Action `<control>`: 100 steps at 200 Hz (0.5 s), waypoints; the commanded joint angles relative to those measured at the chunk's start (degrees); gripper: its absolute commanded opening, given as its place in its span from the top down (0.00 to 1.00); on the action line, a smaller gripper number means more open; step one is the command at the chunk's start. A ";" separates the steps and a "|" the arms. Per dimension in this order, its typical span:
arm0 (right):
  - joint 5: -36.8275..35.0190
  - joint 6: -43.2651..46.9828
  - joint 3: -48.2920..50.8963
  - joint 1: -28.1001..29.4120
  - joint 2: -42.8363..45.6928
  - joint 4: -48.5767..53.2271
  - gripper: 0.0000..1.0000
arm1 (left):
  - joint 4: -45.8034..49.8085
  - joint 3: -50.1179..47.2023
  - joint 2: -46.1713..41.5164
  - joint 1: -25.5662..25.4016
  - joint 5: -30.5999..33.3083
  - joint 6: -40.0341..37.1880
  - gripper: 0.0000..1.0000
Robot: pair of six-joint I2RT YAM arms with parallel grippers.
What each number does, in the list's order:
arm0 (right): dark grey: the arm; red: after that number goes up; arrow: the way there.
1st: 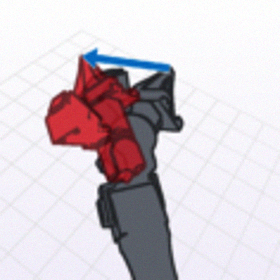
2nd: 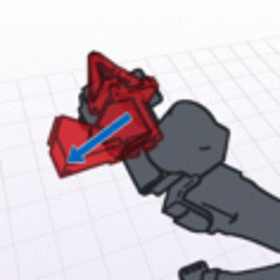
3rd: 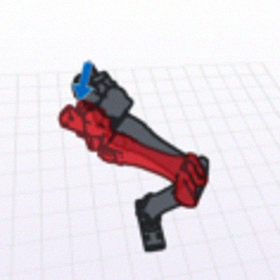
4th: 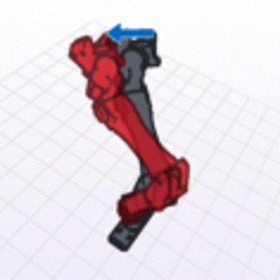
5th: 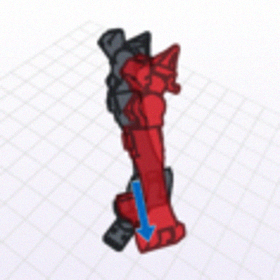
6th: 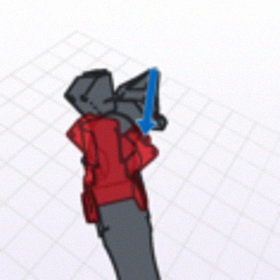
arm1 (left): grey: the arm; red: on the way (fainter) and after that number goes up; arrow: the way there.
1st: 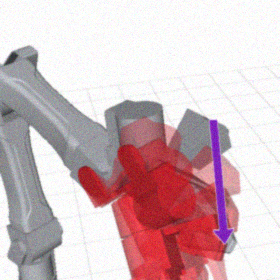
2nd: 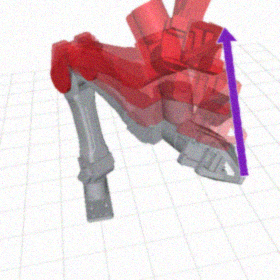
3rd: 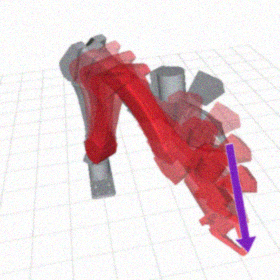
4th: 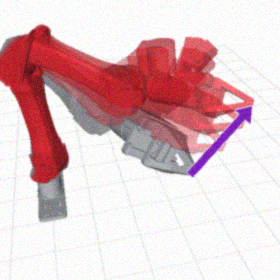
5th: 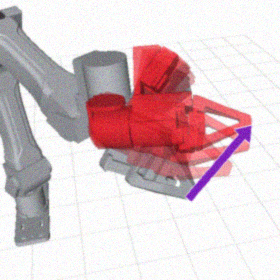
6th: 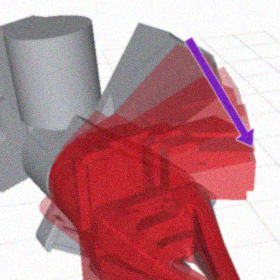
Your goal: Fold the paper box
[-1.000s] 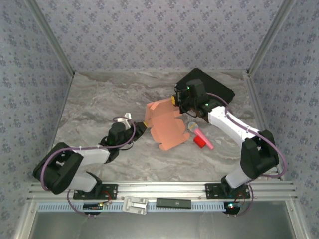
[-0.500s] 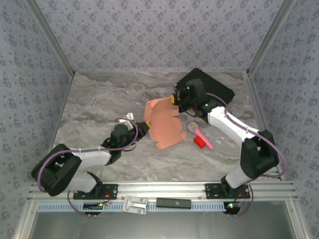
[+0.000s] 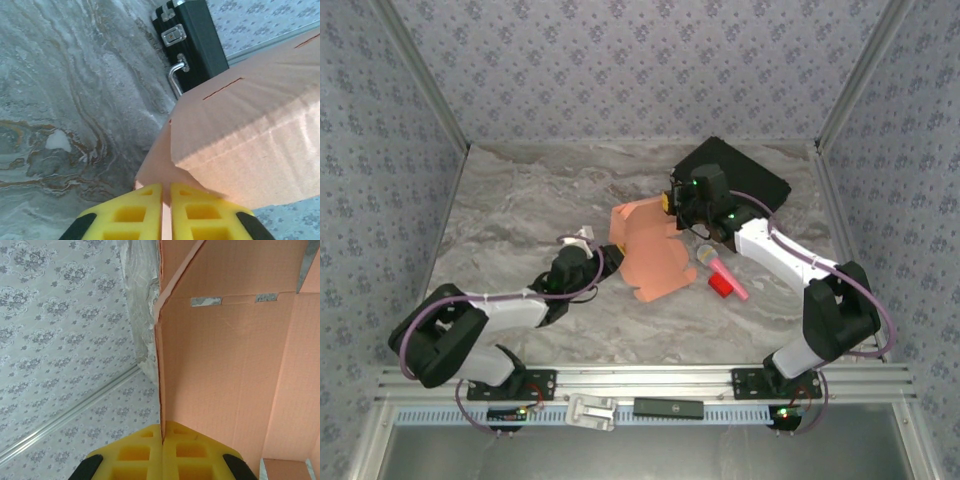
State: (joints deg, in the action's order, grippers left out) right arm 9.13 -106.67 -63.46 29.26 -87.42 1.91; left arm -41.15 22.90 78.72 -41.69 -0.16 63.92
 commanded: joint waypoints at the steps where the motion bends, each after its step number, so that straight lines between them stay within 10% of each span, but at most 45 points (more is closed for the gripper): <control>1: -0.69 2.26 0.83 -0.27 1.43 0.58 1.00 | 6.21 1.48 -5.00 -0.54 1.22 -2.45 0.82; 100: -1.71 12.38 5.56 0.22 -3.45 -7.51 1.00 | 53.26 4.02 -39.41 6.39 1.70 -4.68 0.58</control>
State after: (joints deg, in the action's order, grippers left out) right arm 7.29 -95.61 -58.92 28.12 -87.77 -1.54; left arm -3.03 23.40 43.59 -40.42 0.97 61.04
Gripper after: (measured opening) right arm 0.045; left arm 0.420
